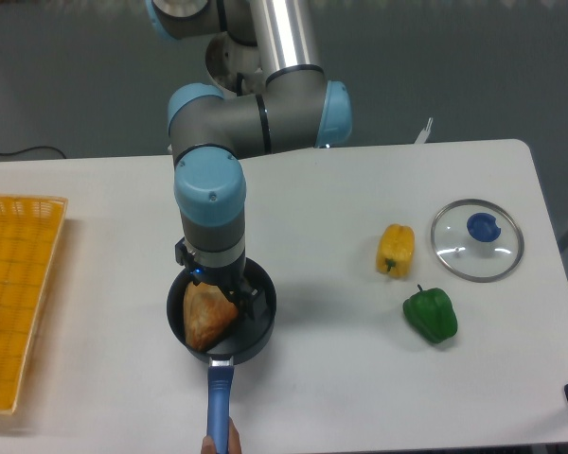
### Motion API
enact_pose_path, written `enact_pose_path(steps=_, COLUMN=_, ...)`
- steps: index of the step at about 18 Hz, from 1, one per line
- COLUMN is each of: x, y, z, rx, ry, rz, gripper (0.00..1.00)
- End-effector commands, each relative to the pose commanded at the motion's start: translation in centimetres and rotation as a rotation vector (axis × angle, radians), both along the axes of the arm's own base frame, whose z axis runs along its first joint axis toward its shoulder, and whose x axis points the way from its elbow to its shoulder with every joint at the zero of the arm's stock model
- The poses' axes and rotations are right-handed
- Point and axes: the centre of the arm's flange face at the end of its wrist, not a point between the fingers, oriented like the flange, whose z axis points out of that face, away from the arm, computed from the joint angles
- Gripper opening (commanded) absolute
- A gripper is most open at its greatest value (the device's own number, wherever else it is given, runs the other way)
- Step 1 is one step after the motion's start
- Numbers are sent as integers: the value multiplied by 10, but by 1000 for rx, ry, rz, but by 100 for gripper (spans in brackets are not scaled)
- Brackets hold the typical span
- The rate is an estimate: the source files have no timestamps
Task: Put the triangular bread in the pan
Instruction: 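Lower the bread into the pan bottom and open the gripper, then raise the open gripper up and away from the saucepan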
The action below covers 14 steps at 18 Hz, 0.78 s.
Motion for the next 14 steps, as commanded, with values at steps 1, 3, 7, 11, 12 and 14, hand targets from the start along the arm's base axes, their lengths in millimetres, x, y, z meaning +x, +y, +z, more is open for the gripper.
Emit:
enact_pose_path(steps=1, x=-2, y=-2, z=3, rx=-12, ry=24, rz=0, gripper=100)
enact_pose_path(steps=3, x=-7, y=-5, z=17, rx=-19, ry=67, rz=-26, gripper=100)
enact_pose_path(steps=7, x=-26, y=-23, z=28, rx=-26, ry=82, rz=-104, gripper=100)
enact_pose_path(steps=11, x=-61, y=-59, z=41, rx=-45, ry=80, rz=-198, gripper=100)
enact_pose_path(steps=12, x=-71, y=-68, z=45, rx=-45, ry=84, rz=-215, gripper=100)
enact_pose_path(steps=14, x=-84, y=-80, z=43, rx=-55, ry=81, rz=-231, gripper=100)
